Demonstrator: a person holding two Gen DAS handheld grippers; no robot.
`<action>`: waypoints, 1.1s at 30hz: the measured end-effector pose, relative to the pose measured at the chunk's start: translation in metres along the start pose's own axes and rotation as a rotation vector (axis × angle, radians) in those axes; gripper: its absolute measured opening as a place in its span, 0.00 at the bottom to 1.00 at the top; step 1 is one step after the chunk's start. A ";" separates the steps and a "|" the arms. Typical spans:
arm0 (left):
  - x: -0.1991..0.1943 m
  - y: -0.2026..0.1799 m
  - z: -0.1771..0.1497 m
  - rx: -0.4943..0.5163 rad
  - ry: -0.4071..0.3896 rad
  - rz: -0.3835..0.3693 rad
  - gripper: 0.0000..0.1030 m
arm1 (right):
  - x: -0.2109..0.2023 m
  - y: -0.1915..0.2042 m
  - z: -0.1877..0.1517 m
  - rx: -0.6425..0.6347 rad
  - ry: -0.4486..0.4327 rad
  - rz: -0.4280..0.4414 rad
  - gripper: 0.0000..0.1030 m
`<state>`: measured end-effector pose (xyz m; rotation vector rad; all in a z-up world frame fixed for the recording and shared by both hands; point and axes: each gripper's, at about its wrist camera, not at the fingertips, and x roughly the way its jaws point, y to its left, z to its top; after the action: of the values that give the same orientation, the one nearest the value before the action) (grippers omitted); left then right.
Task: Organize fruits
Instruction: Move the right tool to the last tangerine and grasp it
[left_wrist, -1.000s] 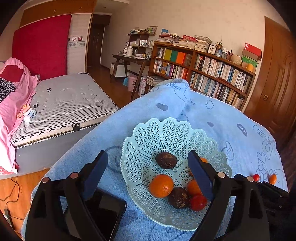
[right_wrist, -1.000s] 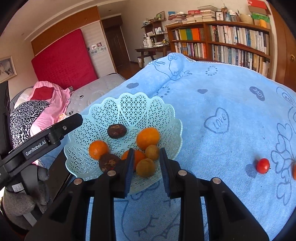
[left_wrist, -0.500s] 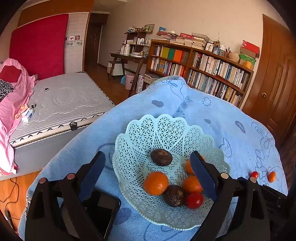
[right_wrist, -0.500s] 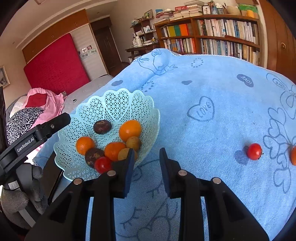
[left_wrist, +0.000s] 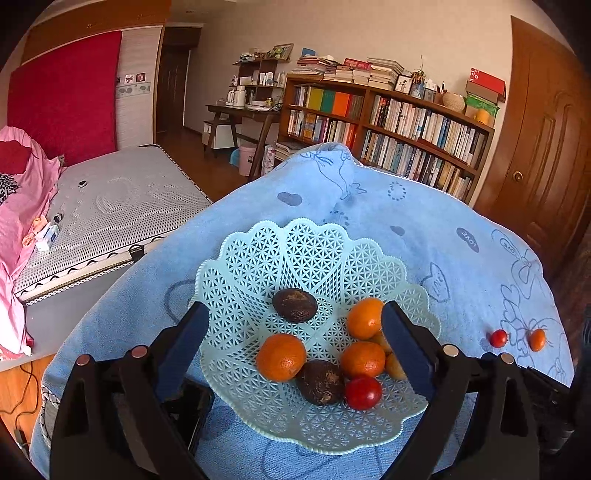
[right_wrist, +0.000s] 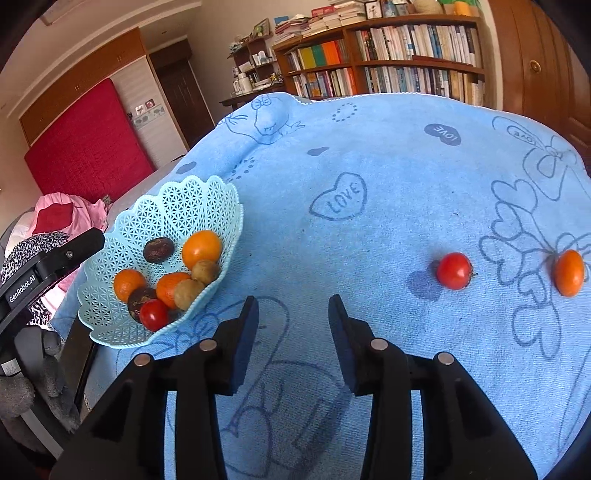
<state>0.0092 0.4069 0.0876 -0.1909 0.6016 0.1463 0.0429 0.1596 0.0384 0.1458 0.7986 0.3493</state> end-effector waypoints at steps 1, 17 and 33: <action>0.000 -0.001 0.000 0.003 0.000 -0.002 0.94 | -0.001 -0.004 0.000 0.006 0.000 -0.008 0.39; -0.002 -0.028 -0.006 0.058 0.012 -0.036 0.96 | -0.029 -0.085 -0.006 0.145 -0.036 -0.137 0.39; -0.001 -0.066 -0.013 0.135 0.028 -0.075 0.96 | -0.058 -0.178 -0.007 0.340 -0.080 -0.276 0.39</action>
<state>0.0135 0.3401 0.0862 -0.0846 0.6295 0.0306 0.0453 -0.0269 0.0270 0.3618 0.7823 -0.0552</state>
